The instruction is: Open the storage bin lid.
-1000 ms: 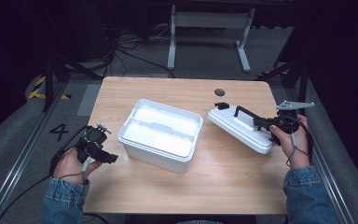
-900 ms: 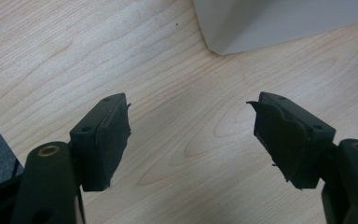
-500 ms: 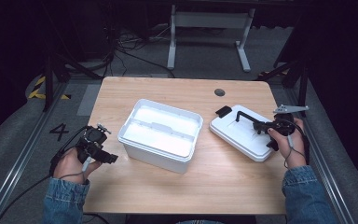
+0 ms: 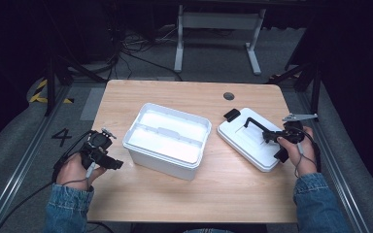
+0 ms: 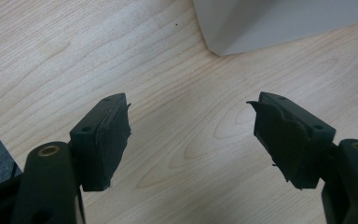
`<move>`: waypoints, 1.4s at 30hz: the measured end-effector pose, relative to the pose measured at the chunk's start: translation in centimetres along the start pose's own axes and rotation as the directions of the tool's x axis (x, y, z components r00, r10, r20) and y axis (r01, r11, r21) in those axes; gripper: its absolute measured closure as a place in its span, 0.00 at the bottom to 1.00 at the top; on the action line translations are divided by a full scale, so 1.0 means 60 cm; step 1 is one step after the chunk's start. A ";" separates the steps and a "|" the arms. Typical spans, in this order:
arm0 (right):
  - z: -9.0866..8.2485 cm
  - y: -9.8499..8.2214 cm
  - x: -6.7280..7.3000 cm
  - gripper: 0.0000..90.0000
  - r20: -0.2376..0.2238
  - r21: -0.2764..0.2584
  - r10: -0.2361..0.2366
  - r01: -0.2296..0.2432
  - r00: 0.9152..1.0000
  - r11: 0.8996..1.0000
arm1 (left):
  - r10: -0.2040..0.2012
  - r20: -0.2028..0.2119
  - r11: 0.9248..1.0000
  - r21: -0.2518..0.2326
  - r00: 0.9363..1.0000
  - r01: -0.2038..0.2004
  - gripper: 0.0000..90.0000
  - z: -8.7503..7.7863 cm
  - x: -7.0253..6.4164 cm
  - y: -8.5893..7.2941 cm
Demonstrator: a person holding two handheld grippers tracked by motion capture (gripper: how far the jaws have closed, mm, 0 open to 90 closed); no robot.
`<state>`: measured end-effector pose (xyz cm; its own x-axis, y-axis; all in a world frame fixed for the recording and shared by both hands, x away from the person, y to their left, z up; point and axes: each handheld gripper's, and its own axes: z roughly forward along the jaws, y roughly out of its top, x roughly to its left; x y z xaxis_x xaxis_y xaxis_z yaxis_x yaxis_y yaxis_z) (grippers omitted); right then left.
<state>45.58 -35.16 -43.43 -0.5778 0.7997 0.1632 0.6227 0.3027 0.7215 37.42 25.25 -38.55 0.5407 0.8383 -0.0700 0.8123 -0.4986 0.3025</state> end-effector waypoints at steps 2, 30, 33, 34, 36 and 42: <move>0.002 -0.002 -0.002 0.92 0.007 0.012 0.003 -0.003 1.000 1.000 | 0.006 0.001 1.000 0.001 1.000 -0.006 0.30 0.000 0.000 0.001; -0.053 0.023 0.019 0.58 0.053 -0.115 0.029 -0.023 0.998 0.993 | 0.000 -0.003 1.000 0.004 1.000 0.000 0.30 -0.002 0.001 -0.008; -0.059 0.032 0.037 0.57 0.032 -0.108 0.005 -0.001 0.999 0.994 | -0.002 -0.003 1.000 -0.006 1.000 0.002 0.30 -0.004 0.000 -0.010; -0.061 0.035 0.046 0.57 0.023 -0.105 -0.007 0.009 1.000 0.994 | -0.002 -0.002 1.000 -0.007 1.000 0.002 0.30 -0.006 -0.001 -0.010; -0.065 0.039 0.060 0.57 0.008 -0.096 -0.027 0.028 1.000 0.995 | 0.007 -0.003 1.000 -0.009 1.000 -0.007 0.30 -0.008 -0.001 -0.010; -0.075 0.046 0.094 0.56 -0.022 -0.080 -0.083 0.081 0.996 0.994 | 0.005 -0.001 1.000 -0.010 1.000 -0.005 0.30 -0.011 -0.003 -0.010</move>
<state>41.65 -32.16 -37.47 -0.6385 0.7606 0.1175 0.5298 0.3237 0.7839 36.68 25.54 -38.12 0.5448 0.8358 -0.0674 0.8071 -0.5009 0.3125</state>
